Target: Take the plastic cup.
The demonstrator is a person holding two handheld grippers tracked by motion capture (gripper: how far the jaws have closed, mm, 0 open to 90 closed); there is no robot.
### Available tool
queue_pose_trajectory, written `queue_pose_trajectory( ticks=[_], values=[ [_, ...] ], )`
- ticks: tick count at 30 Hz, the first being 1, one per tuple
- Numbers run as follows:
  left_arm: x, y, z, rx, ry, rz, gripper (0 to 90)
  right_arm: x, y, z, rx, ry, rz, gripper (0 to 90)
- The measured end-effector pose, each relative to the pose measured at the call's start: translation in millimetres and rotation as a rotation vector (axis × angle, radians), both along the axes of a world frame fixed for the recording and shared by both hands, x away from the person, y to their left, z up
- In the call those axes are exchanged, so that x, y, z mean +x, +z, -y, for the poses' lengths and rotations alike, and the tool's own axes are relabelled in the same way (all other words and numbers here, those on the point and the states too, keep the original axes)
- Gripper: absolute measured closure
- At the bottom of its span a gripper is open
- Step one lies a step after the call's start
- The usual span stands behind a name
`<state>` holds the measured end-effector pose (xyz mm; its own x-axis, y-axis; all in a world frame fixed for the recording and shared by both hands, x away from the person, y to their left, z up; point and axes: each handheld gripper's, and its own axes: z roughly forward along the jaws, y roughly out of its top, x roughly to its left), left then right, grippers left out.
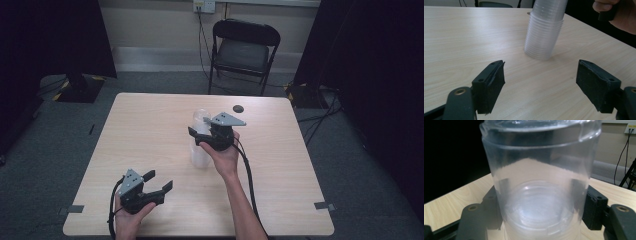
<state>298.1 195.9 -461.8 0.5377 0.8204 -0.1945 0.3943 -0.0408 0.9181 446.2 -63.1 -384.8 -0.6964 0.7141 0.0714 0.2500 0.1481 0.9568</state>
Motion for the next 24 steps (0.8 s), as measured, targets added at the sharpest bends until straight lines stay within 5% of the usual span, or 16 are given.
queue_pose_trajectory(
  ticks=[8, 24],
  values=[
    [-0.6, 2.7, -2.4, -0.034, -0.005, 0.035, 28.4, 1.1, 8.0, -0.2, 0.006, -0.008, 0.0, 32.8],
    [3.6, 5.4, 7.8, -0.013, -0.05, 0.044, 32.4, -3.8, 28.1, 7.4, 0.07, -0.001, 0.017, 34.7]
  ],
)
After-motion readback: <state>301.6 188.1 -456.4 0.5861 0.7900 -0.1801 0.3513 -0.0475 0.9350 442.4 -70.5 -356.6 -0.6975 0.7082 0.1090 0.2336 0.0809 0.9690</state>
